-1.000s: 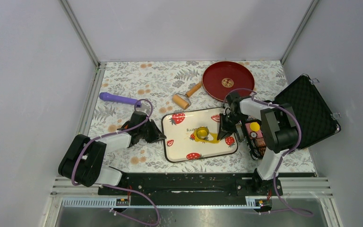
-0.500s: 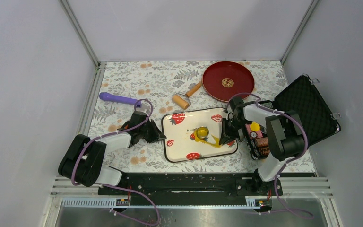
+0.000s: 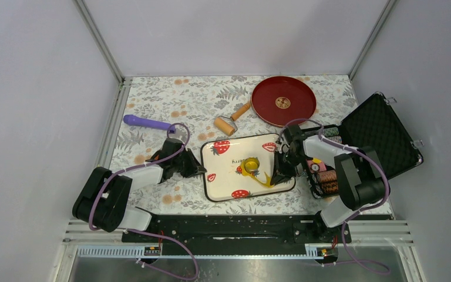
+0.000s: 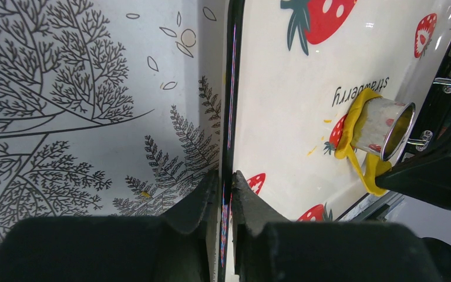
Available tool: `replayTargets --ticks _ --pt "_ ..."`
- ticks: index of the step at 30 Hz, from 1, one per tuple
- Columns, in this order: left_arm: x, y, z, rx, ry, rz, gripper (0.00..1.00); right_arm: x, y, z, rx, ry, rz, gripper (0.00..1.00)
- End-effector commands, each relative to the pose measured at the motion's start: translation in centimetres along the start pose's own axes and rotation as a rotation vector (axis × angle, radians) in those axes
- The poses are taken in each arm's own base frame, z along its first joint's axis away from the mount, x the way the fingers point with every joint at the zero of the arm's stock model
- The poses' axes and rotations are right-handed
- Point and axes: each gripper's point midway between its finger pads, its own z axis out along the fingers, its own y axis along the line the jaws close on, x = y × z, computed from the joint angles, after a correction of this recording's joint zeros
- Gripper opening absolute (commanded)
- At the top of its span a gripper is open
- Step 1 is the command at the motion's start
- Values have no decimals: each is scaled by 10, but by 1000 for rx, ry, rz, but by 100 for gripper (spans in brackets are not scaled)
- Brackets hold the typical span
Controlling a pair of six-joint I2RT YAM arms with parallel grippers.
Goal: Roll out the dumpling wrappers from the dough
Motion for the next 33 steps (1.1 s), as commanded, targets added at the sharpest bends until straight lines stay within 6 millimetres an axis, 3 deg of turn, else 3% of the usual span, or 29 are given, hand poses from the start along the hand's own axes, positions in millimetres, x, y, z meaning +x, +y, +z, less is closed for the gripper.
replayTargets --ticks 1,11,22,26,33 --pt "26 51 2 -186 49 -24 0 8 19 -4 -17 -5 -48 16" --pt "26 52 2 -185 49 -24 0 7 65 -16 -36 -40 -128 17" --pt "25 51 2 -181 47 -24 0 -5 137 -32 -80 -62 -243 17" --pt "27 52 2 -182 50 -24 0 -12 158 -35 -81 -67 -278 18" --pt "26 51 2 -179 49 -24 0 -36 178 -34 -61 -75 -313 19"
